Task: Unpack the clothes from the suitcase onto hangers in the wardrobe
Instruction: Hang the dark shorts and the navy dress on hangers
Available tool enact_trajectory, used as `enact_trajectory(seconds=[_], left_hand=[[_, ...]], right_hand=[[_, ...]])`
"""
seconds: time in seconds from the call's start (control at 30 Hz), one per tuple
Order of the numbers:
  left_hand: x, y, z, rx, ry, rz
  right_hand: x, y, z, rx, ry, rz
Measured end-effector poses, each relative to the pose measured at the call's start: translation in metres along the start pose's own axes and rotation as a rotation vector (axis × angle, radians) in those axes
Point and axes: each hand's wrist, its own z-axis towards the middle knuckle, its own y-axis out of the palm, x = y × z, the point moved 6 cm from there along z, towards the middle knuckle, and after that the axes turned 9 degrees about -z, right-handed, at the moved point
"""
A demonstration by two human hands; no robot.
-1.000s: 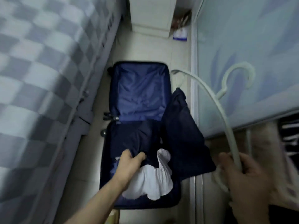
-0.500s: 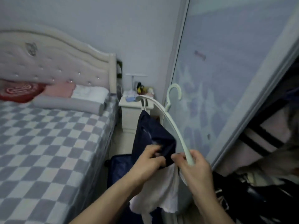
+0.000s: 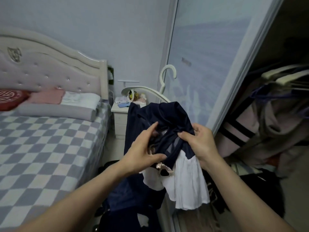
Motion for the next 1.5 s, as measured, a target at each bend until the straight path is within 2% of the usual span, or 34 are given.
enact_trajectory(seconds=[0.07,0.13,0.17,0.23,0.3,0.37,0.43,0.5,0.6,0.73,0.87,0.93,1.03,1.07,1.1,1.2,1.27,1.33,1.4,1.5], left_hand=[[0.008,0.004,-0.006,-0.012,0.164,0.065],[0.011,0.006,-0.004,-0.053,0.203,0.091],[0.012,0.007,-0.002,-0.098,0.129,-0.001],[0.017,0.004,0.002,-0.155,-0.094,-0.372],[0.019,-0.008,0.011,-0.008,-0.279,-0.661],[0.014,-0.028,0.022,0.290,-0.438,-0.911],[0.013,-0.042,0.028,0.515,-0.547,-1.157],[0.013,-0.041,0.030,0.573,-0.616,-1.264],[0.014,-0.014,0.032,0.490,-0.667,-1.163],[0.025,0.014,0.037,0.494,-0.622,-1.129],[0.041,0.017,0.040,0.286,-0.504,-1.063],[0.041,0.004,0.040,0.195,-0.415,-0.780],[0.038,-0.032,0.045,0.013,-0.222,0.096],[0.034,-0.042,0.045,-0.067,-0.206,0.313],[0.029,-0.050,0.044,-0.147,-0.234,0.447],[0.021,-0.059,0.038,-0.297,-0.310,0.604],[0.018,-0.060,0.038,-0.309,-0.308,0.748],[0.019,-0.062,0.040,-0.213,-0.283,0.901],[0.019,-0.067,0.041,-0.047,-0.263,0.796],[0.014,-0.067,0.040,0.092,-0.283,0.177]], right_hand=[[0.003,-0.002,0.001,-0.004,0.009,0.023],[0.008,-0.003,0.002,-0.009,0.029,0.052],[0.011,-0.005,0.003,-0.012,0.039,0.063],[0.015,-0.007,0.004,-0.014,0.050,0.088],[0.018,-0.014,0.004,0.004,0.071,0.116],[0.018,-0.024,0.006,0.046,0.074,0.091],[0.015,-0.032,0.006,0.083,0.069,0.021],[0.010,-0.034,0.004,0.095,0.059,-0.003],[-0.001,-0.025,-0.002,0.057,0.026,-0.031],[-0.005,-0.004,-0.009,-0.009,-0.020,-0.141],[0.011,-0.004,-0.004,-0.002,0.003,-0.166],[0.017,-0.013,0.002,0.012,0.009,-0.161],[0.028,-0.029,0.013,0.051,0.035,-0.140],[0.030,-0.033,0.015,0.054,0.036,-0.160],[0.032,-0.035,0.017,0.046,0.038,-0.188],[0.034,-0.033,0.019,0.003,0.038,-0.237],[0.032,-0.030,0.020,-0.012,0.018,-0.281],[0.030,-0.028,0.021,-0.018,0.002,-0.315],[0.027,-0.027,0.020,-0.018,-0.009,-0.306],[0.022,-0.027,0.016,-0.038,-0.012,-0.246]])
